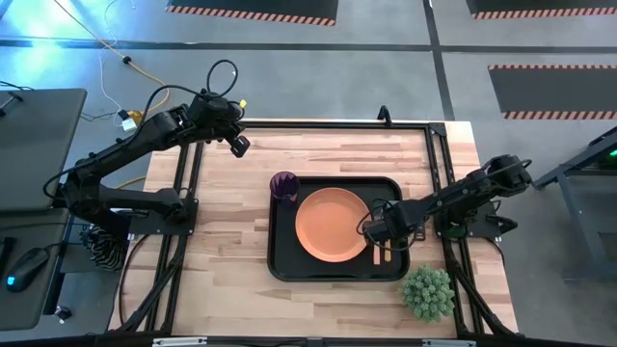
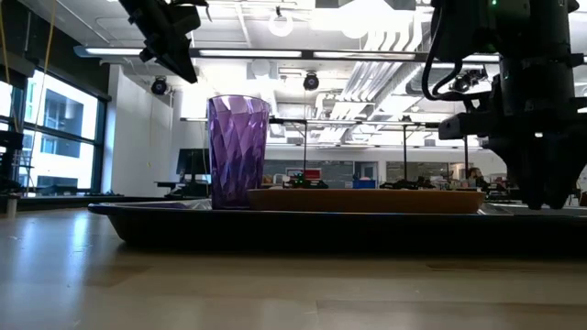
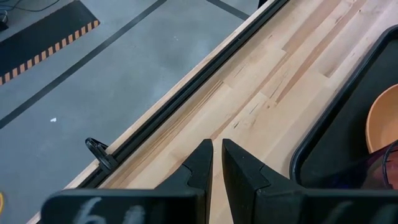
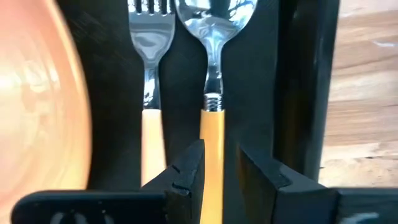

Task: Pick and place plate/cup/fork/spoon on tray
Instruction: Adjust the orange spoon

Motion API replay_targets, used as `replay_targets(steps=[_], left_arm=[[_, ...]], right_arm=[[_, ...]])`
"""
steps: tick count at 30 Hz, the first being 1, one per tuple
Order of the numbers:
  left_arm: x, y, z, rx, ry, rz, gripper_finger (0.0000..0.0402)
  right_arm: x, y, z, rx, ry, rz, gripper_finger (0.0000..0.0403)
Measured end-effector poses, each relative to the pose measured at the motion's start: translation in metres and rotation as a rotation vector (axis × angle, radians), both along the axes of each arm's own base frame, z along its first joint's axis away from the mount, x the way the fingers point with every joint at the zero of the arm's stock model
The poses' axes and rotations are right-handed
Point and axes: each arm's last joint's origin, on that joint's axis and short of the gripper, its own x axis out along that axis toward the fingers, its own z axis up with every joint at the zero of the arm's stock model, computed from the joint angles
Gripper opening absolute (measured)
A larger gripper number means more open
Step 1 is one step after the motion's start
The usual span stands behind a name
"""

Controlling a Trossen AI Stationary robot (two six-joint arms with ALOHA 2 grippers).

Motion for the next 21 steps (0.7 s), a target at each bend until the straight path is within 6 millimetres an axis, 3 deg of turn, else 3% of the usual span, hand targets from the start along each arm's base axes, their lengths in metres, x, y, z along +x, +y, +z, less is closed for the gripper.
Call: replay_targets(steps=[21], left_arm=[[0.0, 0.0, 0.0, 0.019, 0.016, -0.023, 0.0023]], right_arm=[[0.003, 0.003, -0.012, 0.04, 0.056, 0.005, 0.008]])
